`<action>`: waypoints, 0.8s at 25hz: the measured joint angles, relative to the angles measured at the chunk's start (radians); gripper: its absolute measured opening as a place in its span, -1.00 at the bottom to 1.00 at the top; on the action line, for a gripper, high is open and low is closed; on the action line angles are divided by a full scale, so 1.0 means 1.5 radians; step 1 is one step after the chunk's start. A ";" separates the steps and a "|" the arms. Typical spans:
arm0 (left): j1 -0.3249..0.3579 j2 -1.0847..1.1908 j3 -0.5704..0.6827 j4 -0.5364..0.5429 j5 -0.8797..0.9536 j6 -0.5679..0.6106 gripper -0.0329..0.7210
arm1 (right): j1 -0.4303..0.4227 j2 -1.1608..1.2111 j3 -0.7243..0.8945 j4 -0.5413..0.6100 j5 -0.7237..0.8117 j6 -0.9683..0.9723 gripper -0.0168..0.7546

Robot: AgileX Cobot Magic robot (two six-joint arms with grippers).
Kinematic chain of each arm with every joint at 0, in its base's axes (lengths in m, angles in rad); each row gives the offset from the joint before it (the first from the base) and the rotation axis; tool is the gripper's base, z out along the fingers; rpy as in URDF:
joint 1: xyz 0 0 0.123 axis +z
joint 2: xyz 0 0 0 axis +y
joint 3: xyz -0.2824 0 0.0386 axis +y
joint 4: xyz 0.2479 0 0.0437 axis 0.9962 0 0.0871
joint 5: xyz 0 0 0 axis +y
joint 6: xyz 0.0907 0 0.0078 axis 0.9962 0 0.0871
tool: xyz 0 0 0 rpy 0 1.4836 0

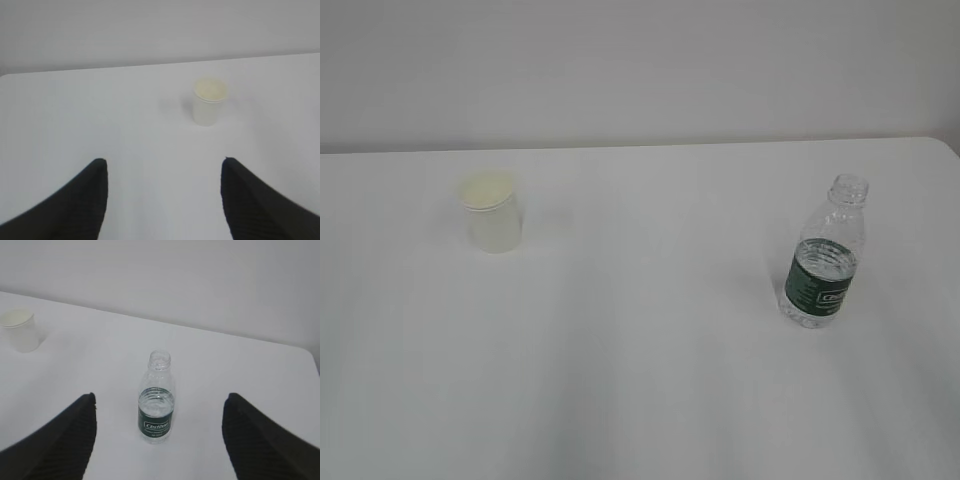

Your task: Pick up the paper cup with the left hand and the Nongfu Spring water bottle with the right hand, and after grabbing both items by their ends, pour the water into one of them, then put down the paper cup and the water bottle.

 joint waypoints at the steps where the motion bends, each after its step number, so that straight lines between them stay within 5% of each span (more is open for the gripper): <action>1: 0.000 0.006 0.000 -0.002 -0.006 0.000 0.43 | 0.000 0.009 0.000 0.001 -0.011 -0.003 0.57; 20: 0.000 0.143 0.000 -0.006 -0.168 0.002 0.43 | 0.000 0.181 0.000 0.002 -0.170 -0.024 0.57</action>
